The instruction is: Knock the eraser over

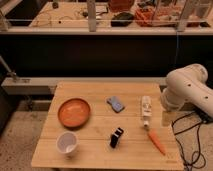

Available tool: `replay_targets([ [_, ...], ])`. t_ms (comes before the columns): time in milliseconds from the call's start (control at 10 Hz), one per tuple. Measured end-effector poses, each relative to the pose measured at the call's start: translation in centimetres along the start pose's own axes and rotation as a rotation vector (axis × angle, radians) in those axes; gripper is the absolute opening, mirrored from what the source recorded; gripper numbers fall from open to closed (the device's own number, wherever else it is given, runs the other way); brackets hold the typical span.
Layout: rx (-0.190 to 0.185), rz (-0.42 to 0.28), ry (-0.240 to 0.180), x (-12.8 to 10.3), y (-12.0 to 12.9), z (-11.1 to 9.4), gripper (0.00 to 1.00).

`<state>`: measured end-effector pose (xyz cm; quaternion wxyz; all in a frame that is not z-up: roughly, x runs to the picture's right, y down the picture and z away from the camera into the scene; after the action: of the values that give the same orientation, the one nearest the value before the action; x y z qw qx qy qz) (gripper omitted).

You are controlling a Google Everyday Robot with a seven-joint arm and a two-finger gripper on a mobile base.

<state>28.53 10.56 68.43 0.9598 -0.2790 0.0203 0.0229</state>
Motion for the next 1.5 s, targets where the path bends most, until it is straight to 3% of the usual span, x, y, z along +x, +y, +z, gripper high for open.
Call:
replay_targets([
  [900, 0.0, -0.001, 0.0, 0.0, 0.0, 0.0, 0.8],
  [1300, -0.019, -0.077, -0.022, -2.7, 0.9, -0.3, 0.8],
  [1500, -0.022, -0.101, -0.027, -2.6, 1.2, -0.3, 0.8],
])
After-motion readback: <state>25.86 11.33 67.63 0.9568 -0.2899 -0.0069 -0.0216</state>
